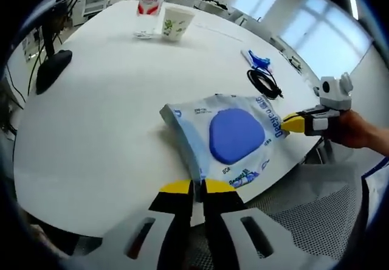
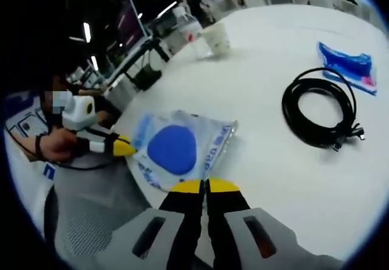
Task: Arrange the tabletop items into an orderly group along one side of the table until the central work area is clear of visible clutter.
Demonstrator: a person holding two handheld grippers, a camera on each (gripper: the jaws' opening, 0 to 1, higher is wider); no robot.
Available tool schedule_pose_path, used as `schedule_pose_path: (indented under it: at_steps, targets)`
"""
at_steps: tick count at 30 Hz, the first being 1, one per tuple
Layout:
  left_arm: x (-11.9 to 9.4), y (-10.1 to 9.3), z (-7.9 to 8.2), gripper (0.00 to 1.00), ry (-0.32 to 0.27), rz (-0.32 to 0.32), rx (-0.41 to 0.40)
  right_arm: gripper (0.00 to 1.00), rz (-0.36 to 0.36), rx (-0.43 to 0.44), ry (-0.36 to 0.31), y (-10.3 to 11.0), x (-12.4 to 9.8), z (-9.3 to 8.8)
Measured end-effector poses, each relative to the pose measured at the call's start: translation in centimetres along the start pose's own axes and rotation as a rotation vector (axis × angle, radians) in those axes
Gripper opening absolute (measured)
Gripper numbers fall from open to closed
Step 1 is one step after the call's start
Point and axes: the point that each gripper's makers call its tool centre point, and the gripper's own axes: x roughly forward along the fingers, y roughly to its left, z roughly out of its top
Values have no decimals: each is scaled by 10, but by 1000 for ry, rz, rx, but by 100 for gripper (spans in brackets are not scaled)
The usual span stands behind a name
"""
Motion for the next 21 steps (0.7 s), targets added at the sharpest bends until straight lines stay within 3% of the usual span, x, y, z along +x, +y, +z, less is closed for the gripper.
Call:
schedule_pose_path:
  at_steps: [6, 11, 21]
  targets:
    - [2, -4, 25, 0, -35, -11, 16, 0, 2, -12, -36, -5, -7, 18]
    - [10, -9, 56, 0, -65, -15, 41, 0, -11, -29, -66, -14, -15, 38]
    - [35, -25, 115, 0, -108, -36, 81, 0, -59, -33, -118, -57, -29, 80]
